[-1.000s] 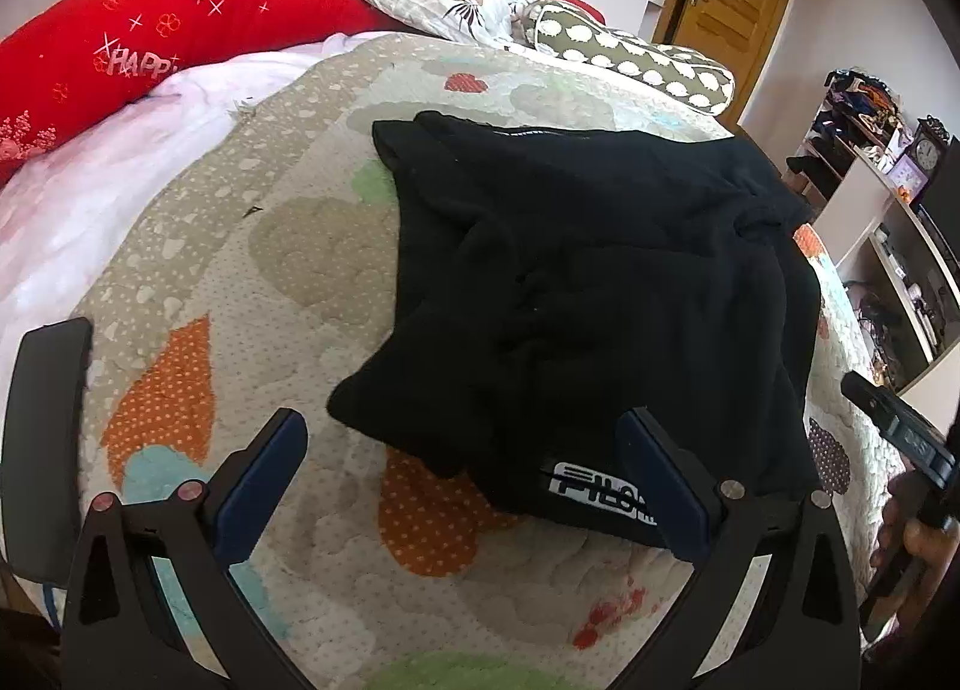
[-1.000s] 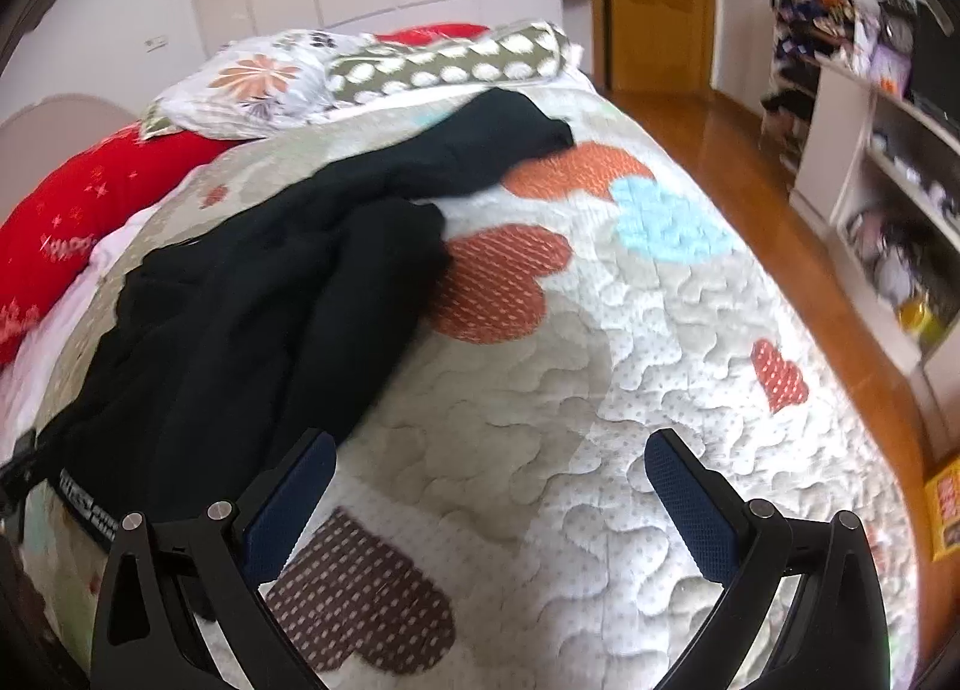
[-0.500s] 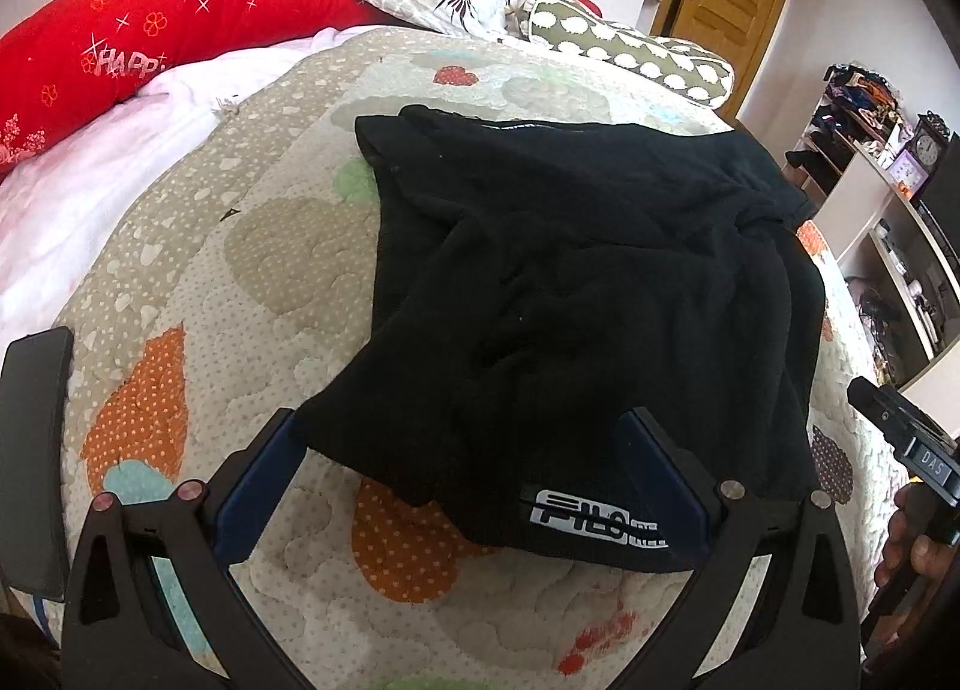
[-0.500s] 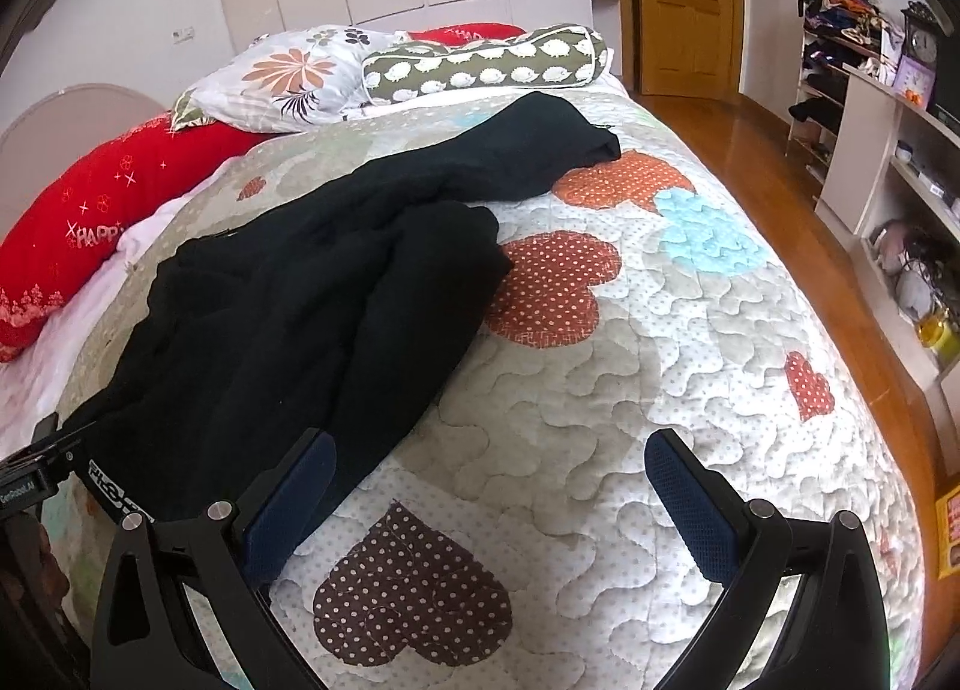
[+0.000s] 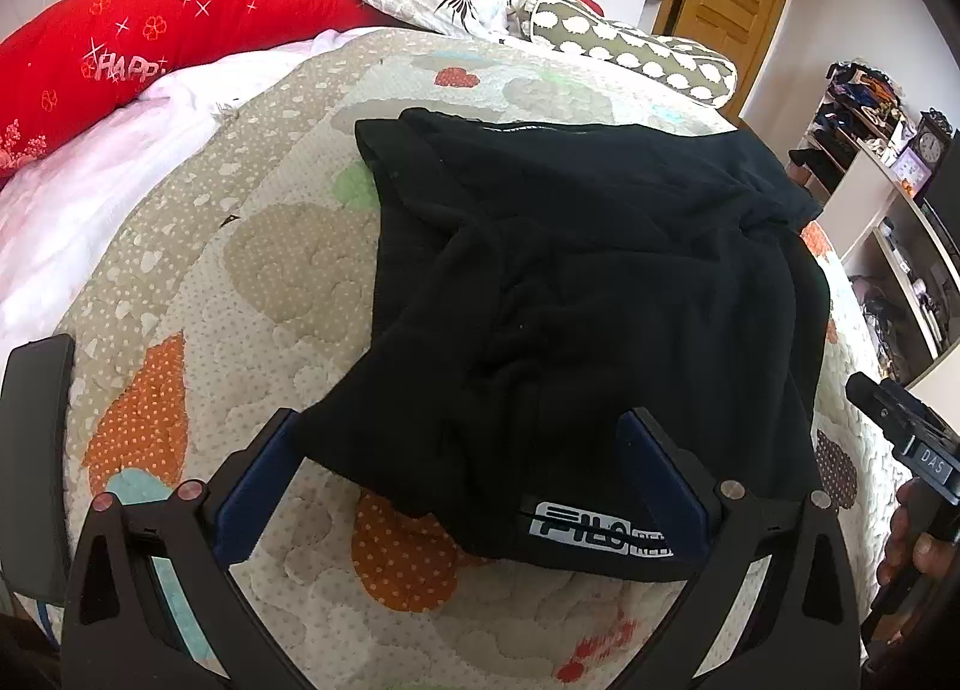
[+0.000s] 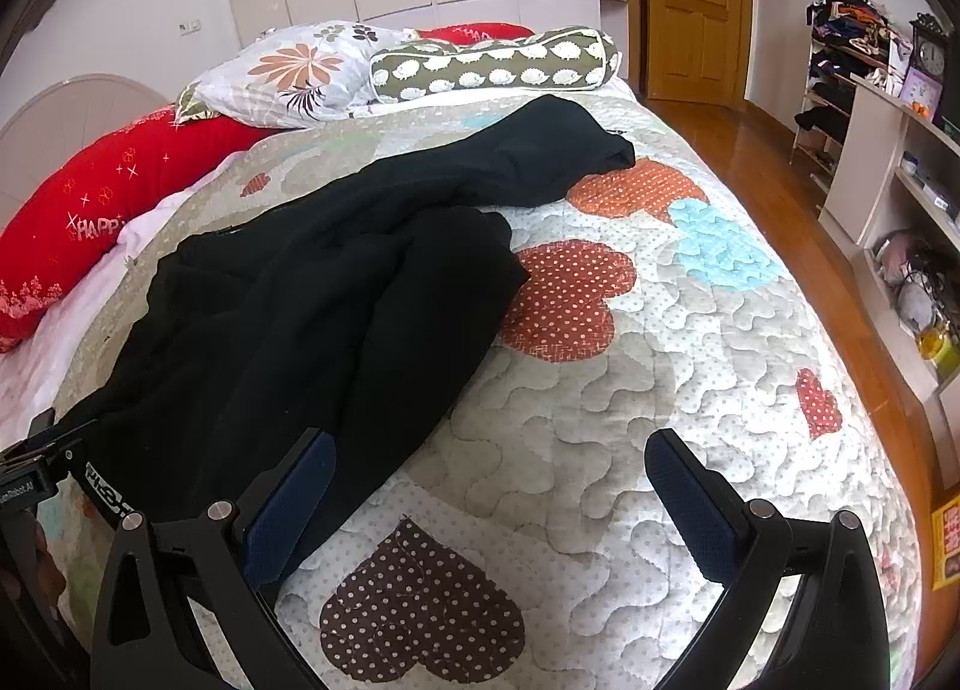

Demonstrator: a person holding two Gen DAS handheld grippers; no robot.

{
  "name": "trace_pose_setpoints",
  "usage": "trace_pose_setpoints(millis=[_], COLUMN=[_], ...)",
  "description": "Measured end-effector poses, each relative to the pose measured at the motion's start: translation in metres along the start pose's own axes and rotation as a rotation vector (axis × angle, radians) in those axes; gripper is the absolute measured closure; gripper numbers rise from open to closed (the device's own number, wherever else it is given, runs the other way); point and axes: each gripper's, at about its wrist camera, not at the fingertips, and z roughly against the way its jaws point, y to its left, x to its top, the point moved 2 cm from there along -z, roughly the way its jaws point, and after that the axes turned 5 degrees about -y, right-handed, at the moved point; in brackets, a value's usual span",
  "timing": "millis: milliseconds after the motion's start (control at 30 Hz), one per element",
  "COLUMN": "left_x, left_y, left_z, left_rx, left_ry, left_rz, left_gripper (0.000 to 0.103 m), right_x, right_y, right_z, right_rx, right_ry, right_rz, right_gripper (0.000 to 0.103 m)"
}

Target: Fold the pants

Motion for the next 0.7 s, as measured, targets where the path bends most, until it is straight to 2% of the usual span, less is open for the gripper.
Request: trace_pose_setpoints(millis=[200, 267, 333, 400, 500, 600, 700], left_x=[0.003, 0.004, 0.006, 0.008, 0.01, 0.015, 0.019], left_y=[-0.002, -0.002, 0.0, 0.004, 0.006, 0.01, 0.016], left_z=[-0.005, -0.005, -0.004, -0.003, 0.0, 0.012, 0.018], left_rx=[-0.005, -0.018, -0.008, -0.011, -0.048, -0.073, -0.099], left_ry=[0.004, -0.003, -0.009, -0.019, -0.023, -0.059, -0.062], left_rz=[0.003, 0.009, 0.012, 0.023, 0.023, 0.026, 0.025], left_gripper=[0.0, 0.016, 0.056, 0.078, 0.083, 0.089, 0.09], right_x=[0.003, 0.004, 0.006, 0.007, 0.007, 0.007, 0.006], right_y=[-0.005, -0.005, -0.006, -0.006, -0.006, -0.004, -0.002], right_z=[-0.008, -0.01, -0.013, -0.015, -0.017, -0.015, -0.013], right_rx=[0.003, 0.006, 0.011, 0.013, 0.02, 0.019, 0.01], right_ry=[0.007, 0.007, 0.006, 0.007, 0.015, 0.015, 0.017], right_rz=[-0.016, -0.017, -0.02, -0.028, -0.037, -0.03, -0.025], right_gripper=[0.0, 0.0, 0.0, 0.001, 0.001, 0.001, 0.001])
